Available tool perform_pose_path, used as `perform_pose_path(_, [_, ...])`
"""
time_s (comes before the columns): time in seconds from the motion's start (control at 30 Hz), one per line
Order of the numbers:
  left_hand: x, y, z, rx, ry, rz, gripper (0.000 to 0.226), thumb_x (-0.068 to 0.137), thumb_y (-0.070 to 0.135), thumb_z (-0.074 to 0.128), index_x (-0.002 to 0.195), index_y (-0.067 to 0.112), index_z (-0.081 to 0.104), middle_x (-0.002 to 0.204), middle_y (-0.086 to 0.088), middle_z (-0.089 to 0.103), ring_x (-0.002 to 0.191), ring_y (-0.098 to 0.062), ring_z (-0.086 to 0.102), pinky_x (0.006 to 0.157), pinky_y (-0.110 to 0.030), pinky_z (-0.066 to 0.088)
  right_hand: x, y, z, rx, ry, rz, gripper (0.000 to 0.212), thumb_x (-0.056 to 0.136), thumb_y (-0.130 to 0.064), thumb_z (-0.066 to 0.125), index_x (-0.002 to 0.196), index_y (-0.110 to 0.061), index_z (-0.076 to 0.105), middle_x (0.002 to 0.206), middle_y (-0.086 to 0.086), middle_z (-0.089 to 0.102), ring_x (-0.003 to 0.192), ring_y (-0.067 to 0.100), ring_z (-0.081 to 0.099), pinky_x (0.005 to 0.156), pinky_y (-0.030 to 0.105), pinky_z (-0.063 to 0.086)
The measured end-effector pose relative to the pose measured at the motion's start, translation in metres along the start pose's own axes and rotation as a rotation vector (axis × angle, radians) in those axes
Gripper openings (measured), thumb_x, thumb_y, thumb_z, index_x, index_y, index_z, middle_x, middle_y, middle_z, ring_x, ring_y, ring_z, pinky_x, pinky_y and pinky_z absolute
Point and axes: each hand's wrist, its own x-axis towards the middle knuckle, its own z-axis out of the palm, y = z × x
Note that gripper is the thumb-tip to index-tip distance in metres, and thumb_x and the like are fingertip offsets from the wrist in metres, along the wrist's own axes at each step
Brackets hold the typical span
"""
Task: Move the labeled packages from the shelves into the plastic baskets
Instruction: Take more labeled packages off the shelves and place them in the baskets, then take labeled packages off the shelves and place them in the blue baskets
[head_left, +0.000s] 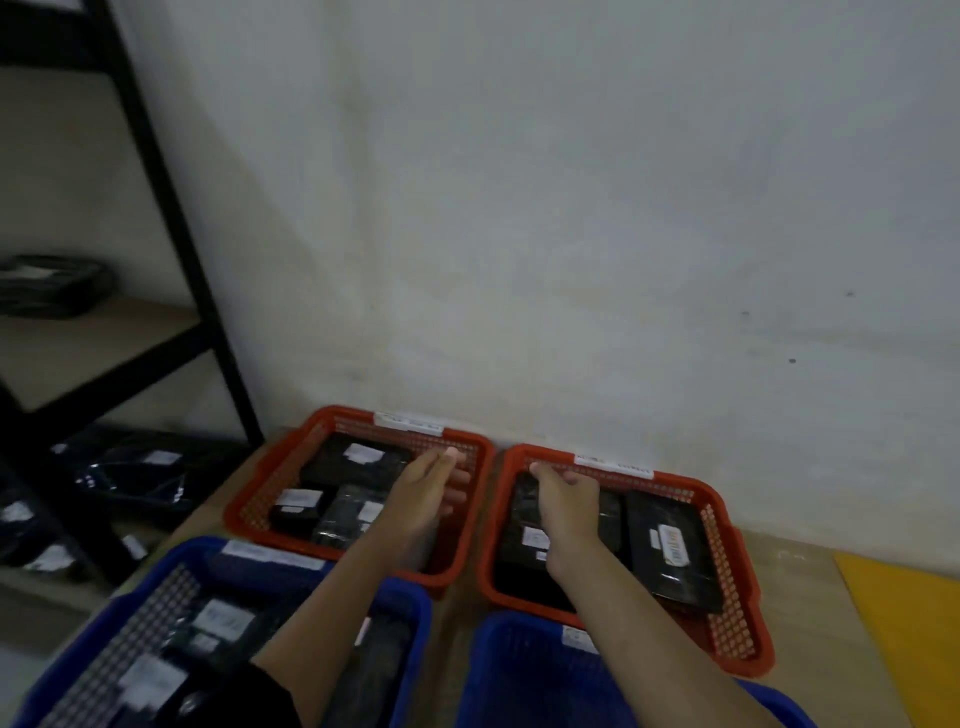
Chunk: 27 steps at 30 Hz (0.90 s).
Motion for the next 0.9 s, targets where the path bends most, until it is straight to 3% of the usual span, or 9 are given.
perform_pose_path(0.07, [-0.006,0.005,-0.028,0.023,0.005,0.009,0.023,0.100,0.025,0.038,0.096,0.013,0.058,0.086,-0.004,0.063,0.072,-0.017,0.060,0.067,-0.028,0.048,-0.017,-0.004,0.025,-0.029,-0.050,-0.050,0.043,0.061,-0.046,0.066,0.092,-0.021,0.049,0.077,0.003,0.050,0.076,0.023,0.051,0.061,0.029,0.040])
perform_pose_path(0.13, [-0.017,0.014,-0.066,-0.022,0.023,0.026,0.024,0.100,0.026,0.037,0.094,0.013,0.057,0.085,-0.005,0.063,0.072,-0.017,0.058,0.066,-0.028,0.047,-0.039,-0.005,0.058,-0.072,-0.092,-0.086,0.038,0.069,-0.039,0.065,0.097,-0.016,0.054,0.086,0.011,0.062,0.075,0.025,0.060,0.058,0.027,0.045])
perform_pose_path(0.23, [-0.039,0.025,-0.129,0.005,0.062,0.060,0.030,0.100,0.030,0.035,0.103,0.012,0.059,0.094,-0.008,0.065,0.082,-0.020,0.062,0.072,-0.028,0.048,-0.087,-0.013,0.106,-0.094,-0.140,-0.127,0.034,0.078,-0.033,0.064,0.103,-0.013,0.053,0.102,0.013,0.064,0.090,0.028,0.062,0.073,0.037,0.053])
perform_pose_path(0.3, [-0.056,0.030,-0.174,0.000,0.070,0.072,0.031,0.099,0.033,0.036,0.107,0.014,0.059,0.102,-0.011,0.066,0.091,-0.024,0.062,0.082,-0.036,0.051,-0.125,-0.015,0.139,-0.103,-0.177,-0.162,0.032,0.086,-0.029,0.062,0.112,-0.014,0.052,0.105,0.010,0.061,0.096,0.025,0.059,0.079,0.037,0.048])
perform_pose_path(0.37, [-0.071,0.032,-0.220,-0.035,0.057,0.081,0.030,0.099,0.033,0.038,0.105,0.014,0.060,0.098,-0.011,0.065,0.088,-0.023,0.062,0.081,-0.036,0.053,-0.156,-0.010,0.174,-0.096,-0.214,-0.199,0.026,0.090,-0.026,0.059,0.111,-0.014,0.052,0.103,0.008,0.061,0.090,0.020,0.057,0.074,0.033,0.046])
perform_pose_path(0.47, [-0.095,0.033,-0.296,0.008,0.075,0.098,0.030,0.099,0.033,0.036,0.105,0.015,0.059,0.093,-0.007,0.065,0.080,-0.018,0.062,0.065,-0.025,0.050,-0.213,0.001,0.230,-0.079,-0.274,-0.250,0.017,0.090,-0.024,0.058,0.104,-0.015,0.053,0.103,0.010,0.064,0.088,0.021,0.059,0.063,0.029,0.043])
perform_pose_path(0.6, [-0.122,0.036,-0.395,-0.012,0.140,0.097,0.031,0.099,0.035,0.037,0.105,0.016,0.061,0.098,-0.011,0.066,0.081,-0.020,0.063,0.073,-0.030,0.047,-0.280,0.010,0.303,-0.089,-0.389,-0.260,0.010,0.090,-0.019,0.060,0.093,-0.010,0.056,0.088,0.009,0.065,0.081,0.021,0.060,0.075,0.037,0.050])
perform_pose_path(0.77, [-0.141,0.052,-0.498,-0.021,0.240,0.151,0.033,0.098,0.037,0.038,0.106,0.016,0.061,0.098,-0.010,0.068,0.086,-0.023,0.064,0.087,-0.040,0.048,-0.339,0.004,0.395,-0.132,-0.538,-0.294,0.010,0.092,-0.022,0.059,0.098,-0.014,0.058,0.083,0.002,0.065,0.073,0.015,0.059,0.059,0.023,0.046])
perform_pose_path(0.9, [-0.138,0.064,-0.573,-0.073,0.325,0.210,0.033,0.097,0.039,0.039,0.103,0.017,0.062,0.095,-0.010,0.068,0.077,-0.018,0.064,0.073,-0.032,0.047,-0.367,-0.002,0.464,-0.124,-0.587,-0.335,0.010,0.091,-0.019,0.059,0.098,-0.012,0.059,0.079,0.003,0.064,0.071,0.015,0.058,0.060,0.024,0.044])
